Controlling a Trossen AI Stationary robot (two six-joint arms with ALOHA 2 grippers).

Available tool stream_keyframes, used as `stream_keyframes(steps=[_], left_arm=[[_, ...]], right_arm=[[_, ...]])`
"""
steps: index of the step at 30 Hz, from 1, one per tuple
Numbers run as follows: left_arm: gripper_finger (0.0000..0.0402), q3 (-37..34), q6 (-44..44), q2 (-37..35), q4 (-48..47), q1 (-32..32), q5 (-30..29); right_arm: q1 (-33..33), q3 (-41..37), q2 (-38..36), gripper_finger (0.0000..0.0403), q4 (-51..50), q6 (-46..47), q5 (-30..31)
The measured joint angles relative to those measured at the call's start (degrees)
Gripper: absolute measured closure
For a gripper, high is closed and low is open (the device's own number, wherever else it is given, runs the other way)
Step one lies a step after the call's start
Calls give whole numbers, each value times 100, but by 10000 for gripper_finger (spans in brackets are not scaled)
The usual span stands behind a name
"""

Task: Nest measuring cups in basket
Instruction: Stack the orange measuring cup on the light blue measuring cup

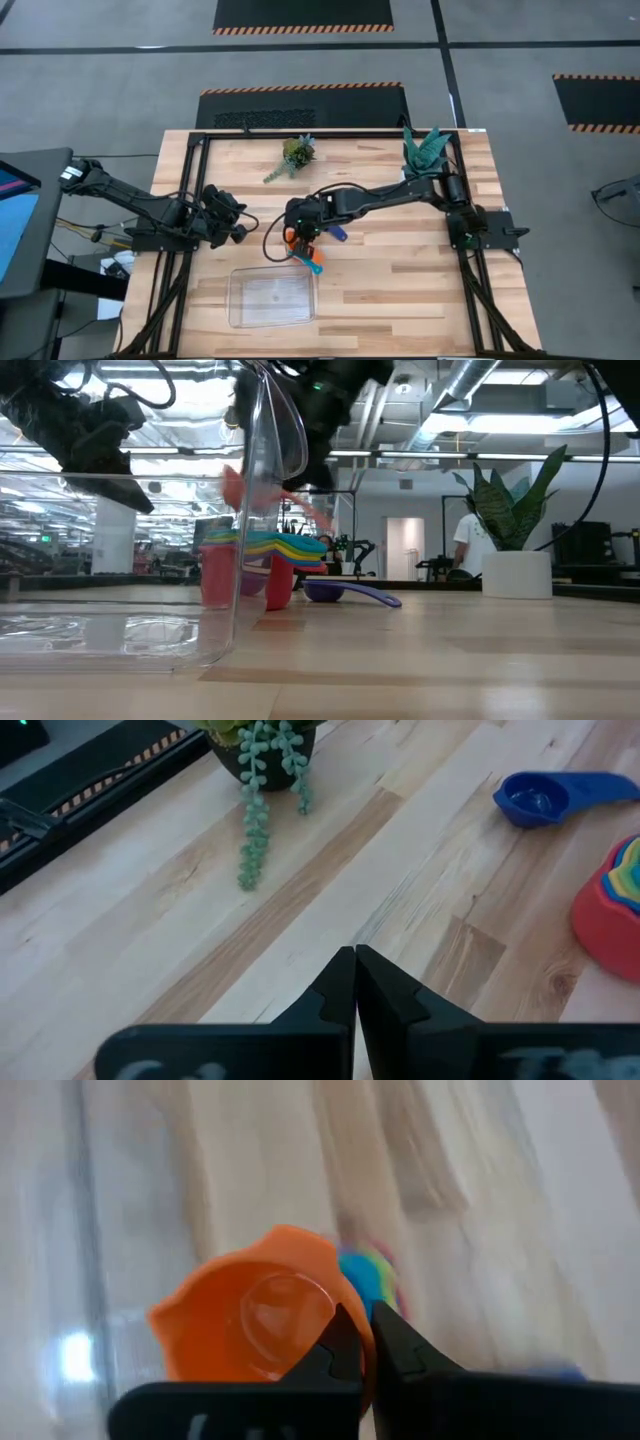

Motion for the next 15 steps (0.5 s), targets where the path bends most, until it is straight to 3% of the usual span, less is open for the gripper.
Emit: stream_keyframes(steps=[9,15], left_arm=[[401,0,-30,1,-7,0,4],[402,0,-35,-1,-3,0,4]], right_arm=[[2,13,-3,347,-5,400,11],[2,10,-3,342,18,648,11]])
